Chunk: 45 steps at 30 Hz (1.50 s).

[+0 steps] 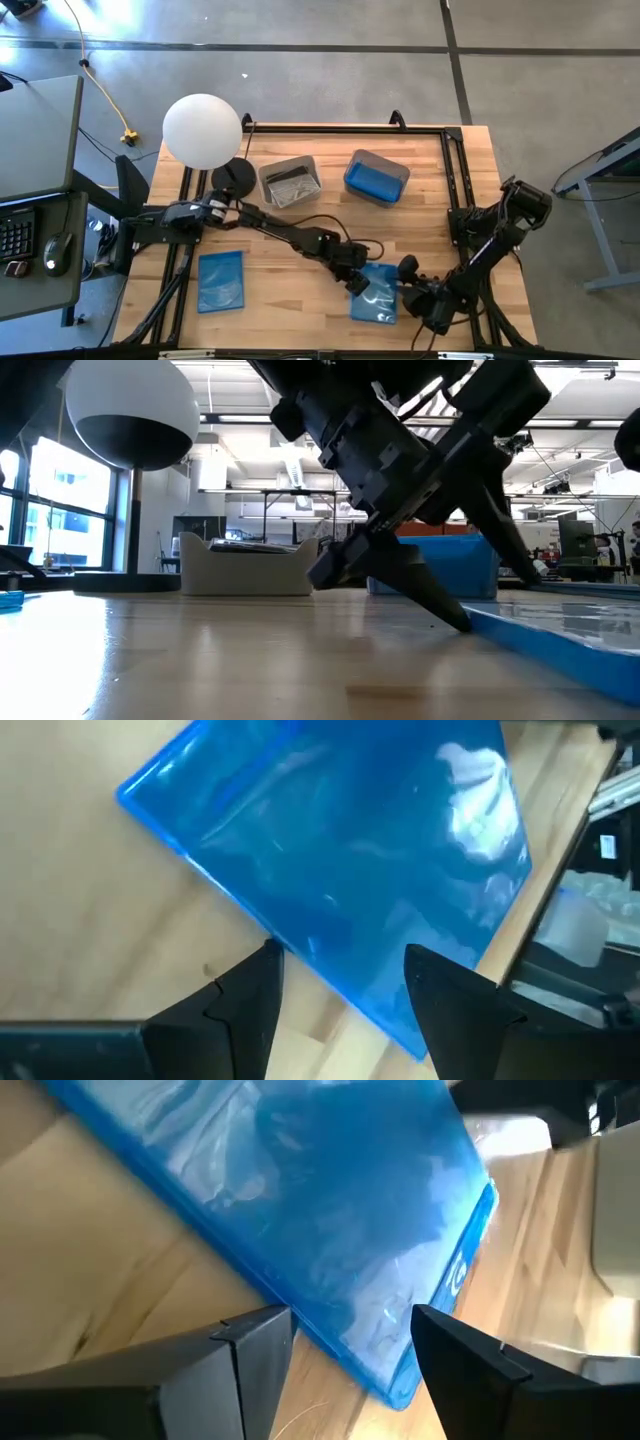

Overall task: Pick & place jewel cases by type
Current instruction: Put the right blue CD case into the black bin

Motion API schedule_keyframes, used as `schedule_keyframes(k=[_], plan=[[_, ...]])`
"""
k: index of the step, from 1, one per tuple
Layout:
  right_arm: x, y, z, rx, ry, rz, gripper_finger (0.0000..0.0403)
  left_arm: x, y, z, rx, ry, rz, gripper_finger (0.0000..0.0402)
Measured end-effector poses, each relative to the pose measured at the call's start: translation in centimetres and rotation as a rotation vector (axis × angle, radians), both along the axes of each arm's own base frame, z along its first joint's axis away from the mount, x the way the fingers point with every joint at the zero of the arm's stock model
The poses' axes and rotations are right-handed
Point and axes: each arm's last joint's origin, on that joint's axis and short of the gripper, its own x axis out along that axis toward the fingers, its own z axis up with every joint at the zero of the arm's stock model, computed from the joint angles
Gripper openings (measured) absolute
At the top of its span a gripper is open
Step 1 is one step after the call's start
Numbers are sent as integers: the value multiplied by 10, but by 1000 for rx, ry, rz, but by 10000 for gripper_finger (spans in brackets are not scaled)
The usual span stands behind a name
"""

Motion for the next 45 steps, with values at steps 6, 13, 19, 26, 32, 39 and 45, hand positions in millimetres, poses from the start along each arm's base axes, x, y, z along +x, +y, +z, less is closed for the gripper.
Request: schedule_keyframes(k=[6, 13, 19, 26, 32, 39, 45], plan=[[6, 7, 2, 7, -4, 110, 201, 1, 1, -3, -36, 34, 44, 204], [18, 14, 6, 95, -27, 187, 201, 10, 15, -23, -148, 75, 65, 204], [18, 9, 5, 57, -15, 160, 201, 15, 21, -19, -87, 12, 46, 204], [25, 2, 3, -8, -52, 122, 202, 30, 21, -12, -71, -160, 59, 204], [19, 5, 1, 23, -62, 67, 201, 31, 22, -12, -25, -188, 40, 204], [-8, 10, -2, -68, -69, 60, 201, 30, 19, -12, 9, -220, -39, 173], [-27, 13, -2, -154, -106, 83, 201, 30, 18, -11, -23, -221, -68, 97]])
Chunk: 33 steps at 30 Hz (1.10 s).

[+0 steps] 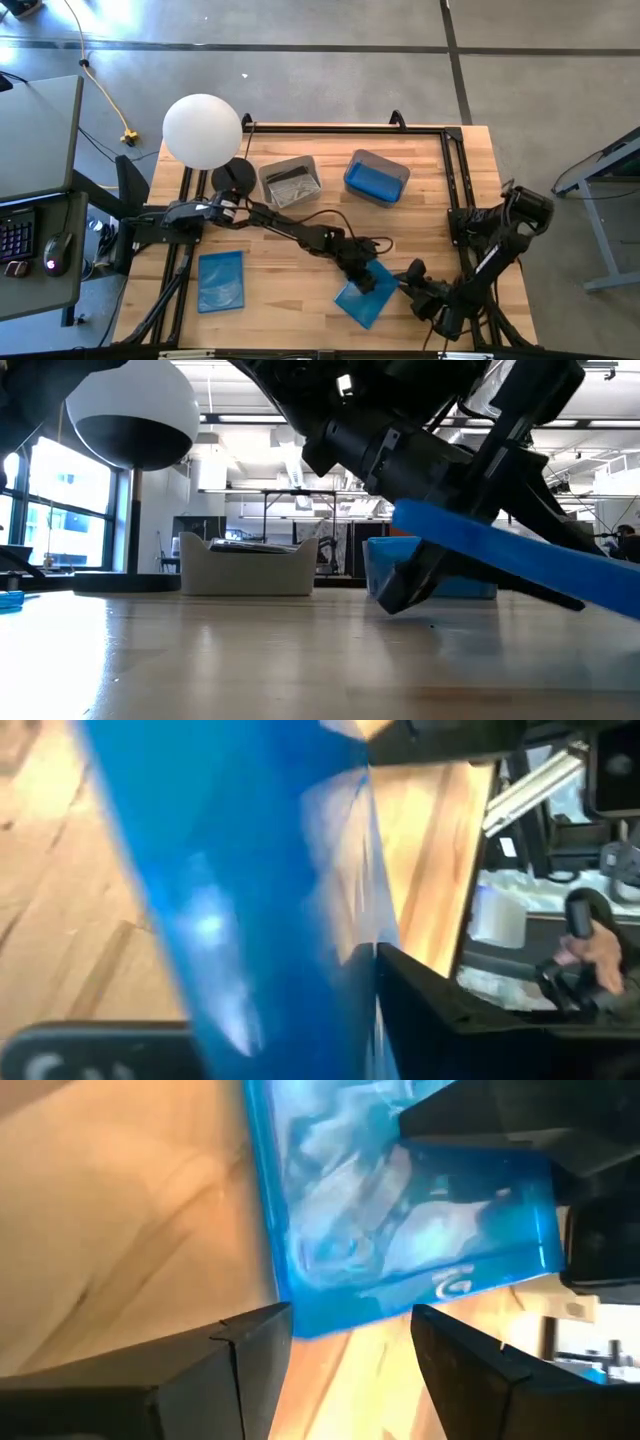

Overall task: Pick & place jewel cases by type
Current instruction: Put the right blue CD case into the black bin

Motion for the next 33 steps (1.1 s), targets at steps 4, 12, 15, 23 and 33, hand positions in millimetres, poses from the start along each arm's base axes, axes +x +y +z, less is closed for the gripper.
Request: schedule_keyframes(k=[4, 12, 15, 23, 33], plan=[[-12, 4, 1, 25, -2, -11, 201, 1, 3, 8, 19, -37, -33, 56], [-32, 0, 11, 125, 15, -231, 201, 16, 20, 42, 58, -211, -209, 5], [-36, -7, 10, 145, 51, -320, 201, 20, 31, 62, 143, -235, -244, 6], [-39, -16, 4, 146, 48, -359, 201, 16, 74, 159, 1014, -249, -237, 7], [-37, -17, 4, 161, 11, -372, 201, 12, 113, 166, 1547, -99, -327, 7]])
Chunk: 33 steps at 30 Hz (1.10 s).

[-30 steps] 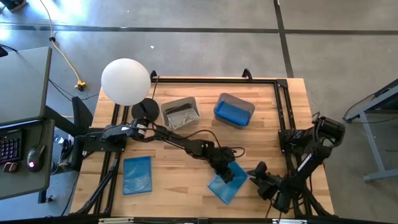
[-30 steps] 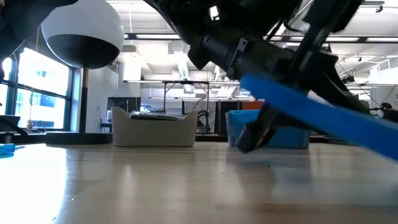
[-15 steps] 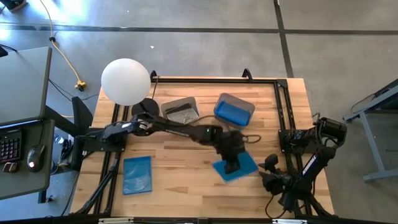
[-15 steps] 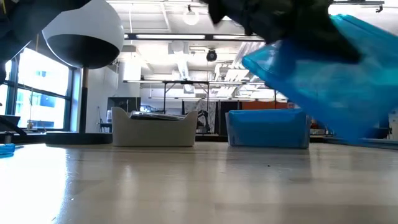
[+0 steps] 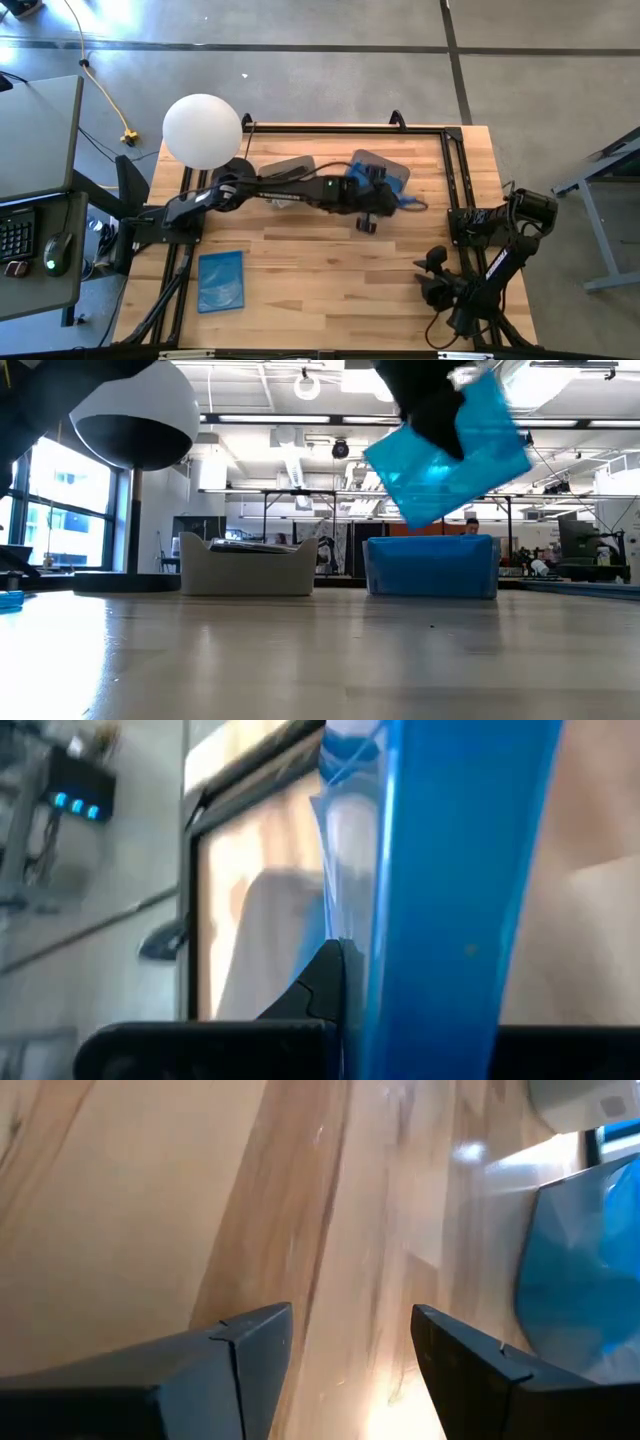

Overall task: Pick & place jewel cases by type
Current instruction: Put the right blue CD case into the black bin, then put the blue CD case into the black bin

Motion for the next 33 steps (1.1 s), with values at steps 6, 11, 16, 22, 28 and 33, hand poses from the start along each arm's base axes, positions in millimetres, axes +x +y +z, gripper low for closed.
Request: schedule_keyframes(k=[6, 11, 16, 22, 28, 33], plan=[[4, -1, 1, -16, -50, 1, 201, 9, 40, -18, 24, 0, 111, 8], [6, -3, 1, -20, -42, -7, 201, 13, 69, -46, -38, 52, 178, 27], [8, -3, 1, -23, -46, -11, 201, 15, 77, -57, -51, 56, 230, 91], [8, -3, 1, -26, -51, -11, 201, 21, 62, -64, 46, 60, 262, 157], [9, -4, 1, -29, -47, -15, 201, 8, 15, -37, 218, 89, 298, 185], [10, -5, 2, -45, -41, -5, 201, -2, -17, -29, 264, 134, 257, 188]])
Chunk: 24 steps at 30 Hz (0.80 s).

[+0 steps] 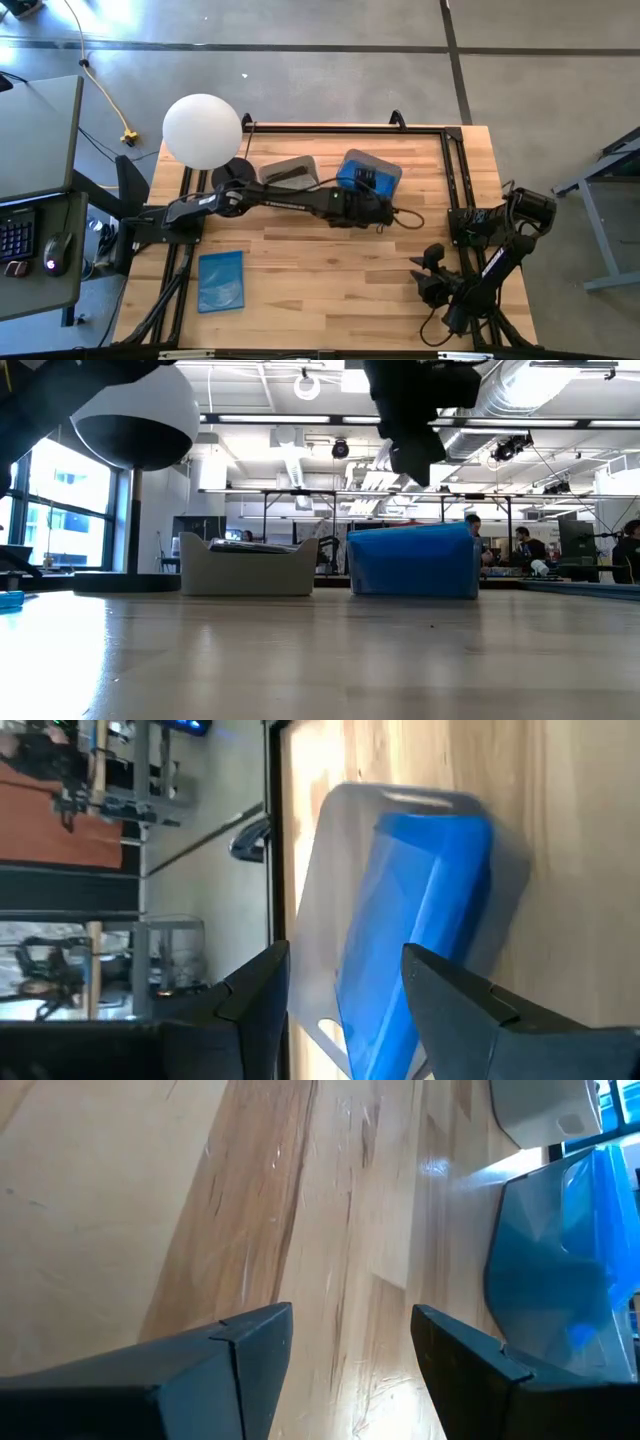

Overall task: Pick & place jewel cases by type
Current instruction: Put the blue CD case into the black bin

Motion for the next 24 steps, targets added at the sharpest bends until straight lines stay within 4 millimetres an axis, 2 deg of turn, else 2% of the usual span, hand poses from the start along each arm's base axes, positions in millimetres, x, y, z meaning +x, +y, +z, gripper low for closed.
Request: schedule_keyframes(k=[5, 9, 12, 15, 18, 21, 24], plan=[[3, -2, 0, -6, 9, -10, 201, -4, -11, -1, 46, 31, 8, 188], [7, -2, 0, 3, -11, -22, 201, -9, -33, 2, 124, 23, 22, 188], [13, -1, 0, 21, -79, -24, 201, -22, -58, 18, 157, -21, 36, 188], [22, 2, 0, 44, -128, -9, 201, -53, -80, 40, 132, -112, 120, 188], [32, 6, 0, 64, -147, 20, 201, -96, -95, 62, -42, -252, 260, 188], [45, 10, 1, 82, -189, 40, 201, -126, -108, 79, -409, -379, 431, 188], [63, 11, 5, 84, -282, 36, 201, -140, -127, 89, -777, -264, 426, 188]])
